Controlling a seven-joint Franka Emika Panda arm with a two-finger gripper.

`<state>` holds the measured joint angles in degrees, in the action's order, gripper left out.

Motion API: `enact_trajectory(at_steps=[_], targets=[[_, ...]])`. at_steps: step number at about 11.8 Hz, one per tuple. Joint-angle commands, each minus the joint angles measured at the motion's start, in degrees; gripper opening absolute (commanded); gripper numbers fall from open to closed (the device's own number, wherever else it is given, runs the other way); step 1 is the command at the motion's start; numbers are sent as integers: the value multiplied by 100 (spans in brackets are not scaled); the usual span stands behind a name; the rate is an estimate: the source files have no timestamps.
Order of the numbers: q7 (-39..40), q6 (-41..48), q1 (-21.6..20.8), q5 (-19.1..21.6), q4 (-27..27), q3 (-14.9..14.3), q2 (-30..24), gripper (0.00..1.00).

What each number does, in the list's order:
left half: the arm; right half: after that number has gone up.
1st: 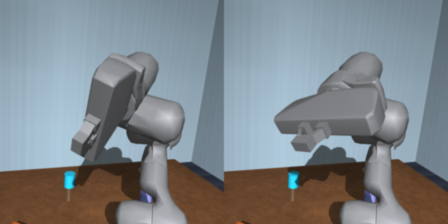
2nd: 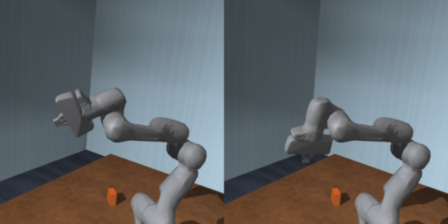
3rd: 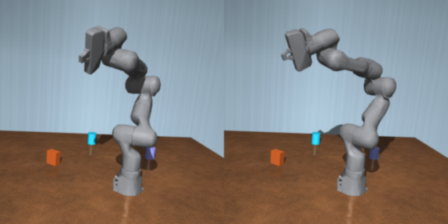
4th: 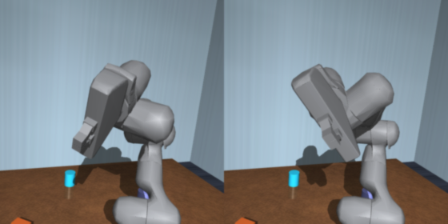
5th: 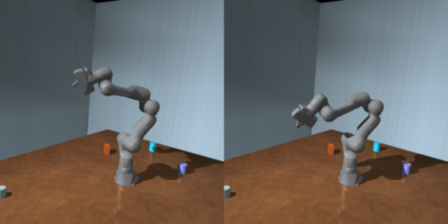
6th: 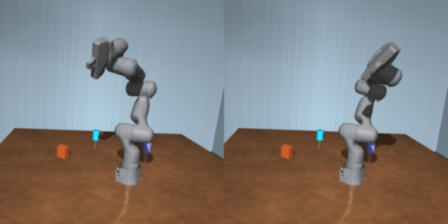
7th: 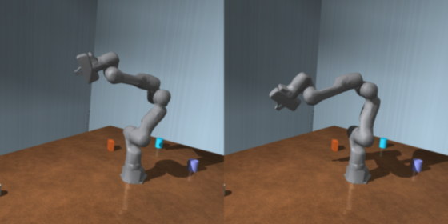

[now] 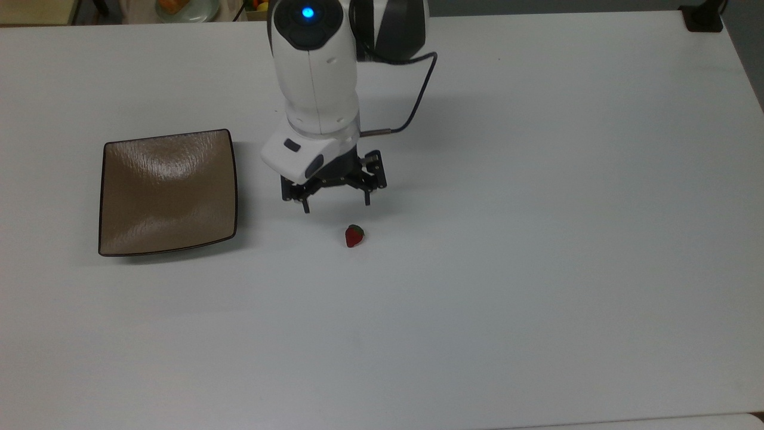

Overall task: Strawberries on a ceramic plate
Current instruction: 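Move the open gripper over the red strawberry and lower it, then close the gripper on the red strawberry and lift it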

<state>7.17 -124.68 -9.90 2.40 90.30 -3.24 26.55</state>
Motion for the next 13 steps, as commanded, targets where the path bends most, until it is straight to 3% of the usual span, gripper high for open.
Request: enact_trajectory(at_steps=[1, 11, 13], targets=[[48, -477, -82, 41, 40, -46, 227, 100], [30, -856, -82, -82, 119, 113, 589, 100], [21, -856, -91, -135, 137, 113, 606, 87]])
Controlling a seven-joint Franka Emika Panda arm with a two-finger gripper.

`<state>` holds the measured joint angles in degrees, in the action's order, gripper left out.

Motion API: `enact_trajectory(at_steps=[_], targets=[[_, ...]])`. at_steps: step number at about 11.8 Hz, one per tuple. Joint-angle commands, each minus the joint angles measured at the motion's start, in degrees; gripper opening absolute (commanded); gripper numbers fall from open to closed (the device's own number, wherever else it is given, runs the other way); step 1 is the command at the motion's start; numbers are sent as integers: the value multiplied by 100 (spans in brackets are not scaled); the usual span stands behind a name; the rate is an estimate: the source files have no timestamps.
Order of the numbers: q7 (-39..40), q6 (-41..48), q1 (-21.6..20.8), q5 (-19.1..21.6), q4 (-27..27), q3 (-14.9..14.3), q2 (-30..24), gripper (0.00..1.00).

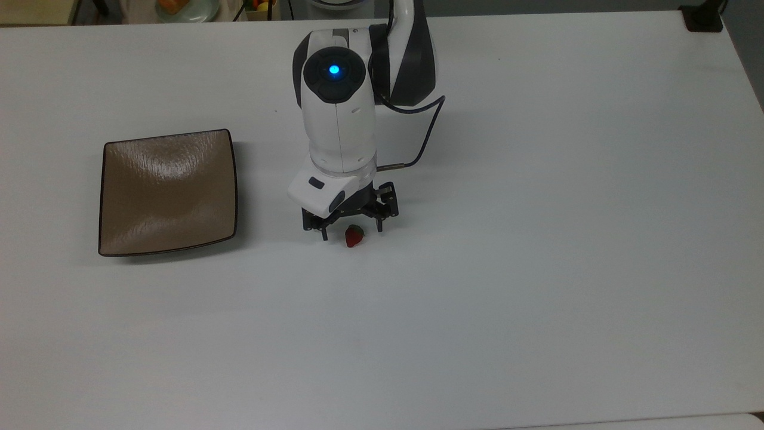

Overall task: Strawberries on a ceramic plate
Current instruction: 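Close the gripper on the red strawberry and lift it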

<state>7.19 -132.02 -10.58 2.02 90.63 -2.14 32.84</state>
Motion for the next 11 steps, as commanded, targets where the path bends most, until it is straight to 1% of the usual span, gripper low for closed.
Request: enact_trajectory(at_steps=[1, 2, 3, 4, 5, 6, 7, 9, 11], targets=[[11, -123, -23, -106, 104, 3, -23, 80], [-7, -123, -23, -114, 104, 3, -23, 67], [-16, -123, -23, -106, 104, 3, -23, 43], [-16, -114, -14, -106, 104, 3, -23, 26], [-16, -97, -14, -106, 95, 3, -32, 12], [-16, -79, -14, -106, 95, 3, -41, 3], [-16, -35, -14, -106, 86, 3, -76, 0], [-42, -17, -14, -88, 77, 3, -190, 0], [-200, 18, 39, -62, 77, 3, -479, 1]])
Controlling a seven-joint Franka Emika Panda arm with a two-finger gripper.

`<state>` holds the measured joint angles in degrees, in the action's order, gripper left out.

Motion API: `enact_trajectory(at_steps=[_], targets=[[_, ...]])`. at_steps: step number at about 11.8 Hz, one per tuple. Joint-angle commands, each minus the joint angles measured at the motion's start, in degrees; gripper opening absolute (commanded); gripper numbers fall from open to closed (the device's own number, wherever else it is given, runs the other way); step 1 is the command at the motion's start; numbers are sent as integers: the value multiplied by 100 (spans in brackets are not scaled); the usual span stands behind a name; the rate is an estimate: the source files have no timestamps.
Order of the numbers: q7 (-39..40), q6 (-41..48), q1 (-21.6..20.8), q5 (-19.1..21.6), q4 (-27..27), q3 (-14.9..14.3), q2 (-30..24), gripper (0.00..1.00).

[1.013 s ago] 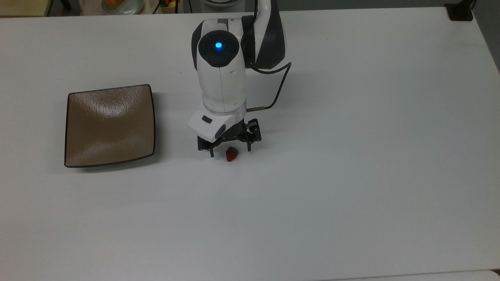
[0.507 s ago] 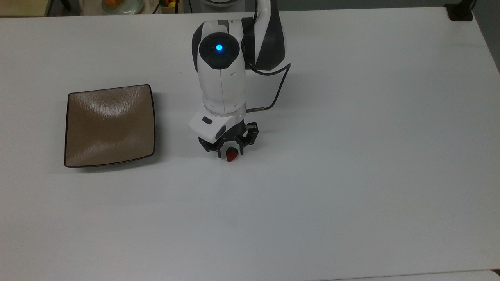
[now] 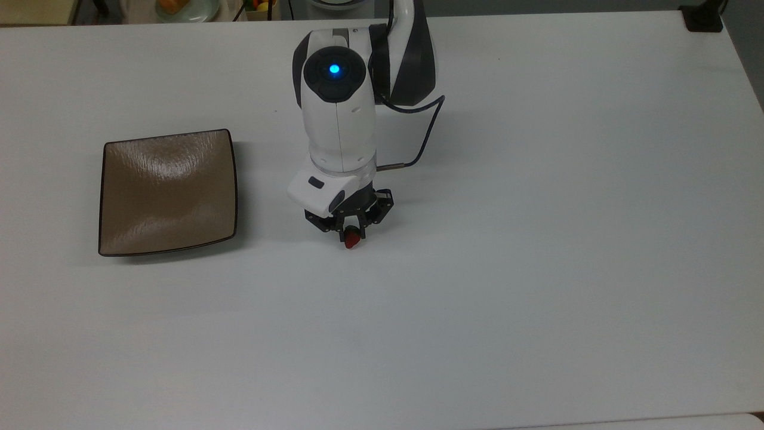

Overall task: Strawberries on a ceramic plate
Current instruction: 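Close the gripper on the red strawberry and lift it, then carry the held strawberry over the brown ceramic plate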

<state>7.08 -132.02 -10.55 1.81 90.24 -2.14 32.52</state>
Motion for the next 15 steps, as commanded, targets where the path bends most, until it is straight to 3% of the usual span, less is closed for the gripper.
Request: enact_trajectory(at_steps=[1, 6, 9, 15], targets=[[-216, 322, 61, -32, 99, 3, -657, 1], [-181, 1957, 254, 3, 99, 3, -1782, 1], [230, 2399, 605, 29, 117, 3, -2231, 2], [1864, 2760, 1563, 232, 117, 12, -2408, 3]])
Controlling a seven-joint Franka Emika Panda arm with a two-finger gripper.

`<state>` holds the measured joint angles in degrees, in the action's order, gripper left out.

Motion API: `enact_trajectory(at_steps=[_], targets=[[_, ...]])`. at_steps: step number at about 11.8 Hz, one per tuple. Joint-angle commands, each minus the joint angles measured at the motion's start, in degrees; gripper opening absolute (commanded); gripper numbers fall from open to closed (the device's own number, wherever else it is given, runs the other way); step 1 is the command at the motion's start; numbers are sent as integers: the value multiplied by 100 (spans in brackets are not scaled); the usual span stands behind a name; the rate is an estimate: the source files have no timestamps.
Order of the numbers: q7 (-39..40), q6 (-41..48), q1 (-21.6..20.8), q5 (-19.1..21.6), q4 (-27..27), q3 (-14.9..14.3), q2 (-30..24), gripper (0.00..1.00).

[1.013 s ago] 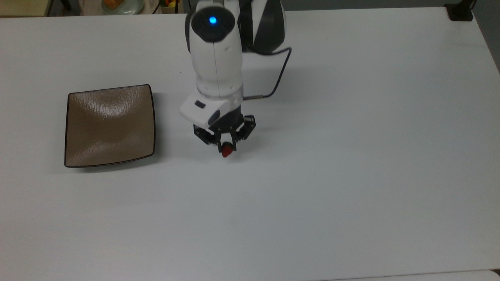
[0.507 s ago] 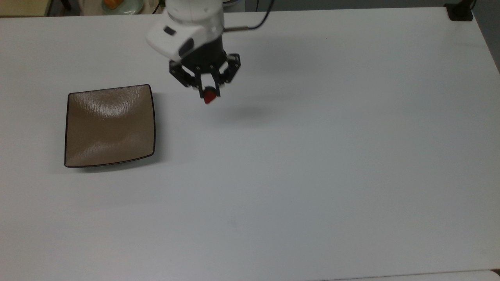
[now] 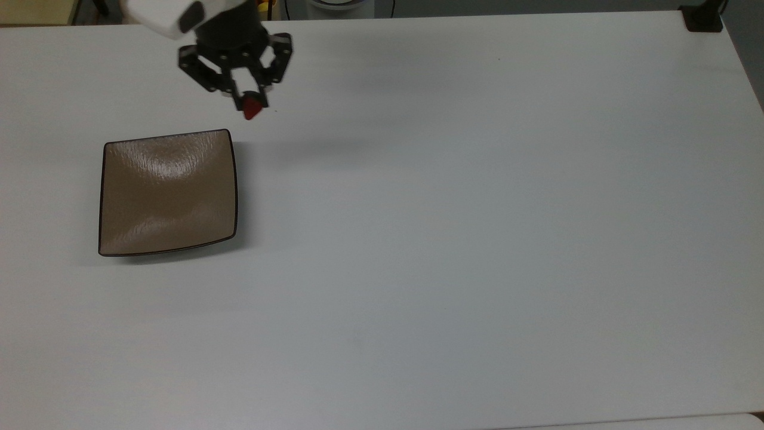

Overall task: Strawberries on a ceramic plate
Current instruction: 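Carry the held strawberry over the brown ceramic plate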

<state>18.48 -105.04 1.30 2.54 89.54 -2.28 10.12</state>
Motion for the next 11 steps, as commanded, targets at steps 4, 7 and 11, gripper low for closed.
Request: enact_trajectory(at_steps=[4, 7, 11], targets=[[1989, 28, 1020, 168, 196, 26, -2, 3], [2738, -34, 1320, 159, 248, 17, 245, 3], [3039, -664, 1443, 141, 406, -36, 604, 3]])
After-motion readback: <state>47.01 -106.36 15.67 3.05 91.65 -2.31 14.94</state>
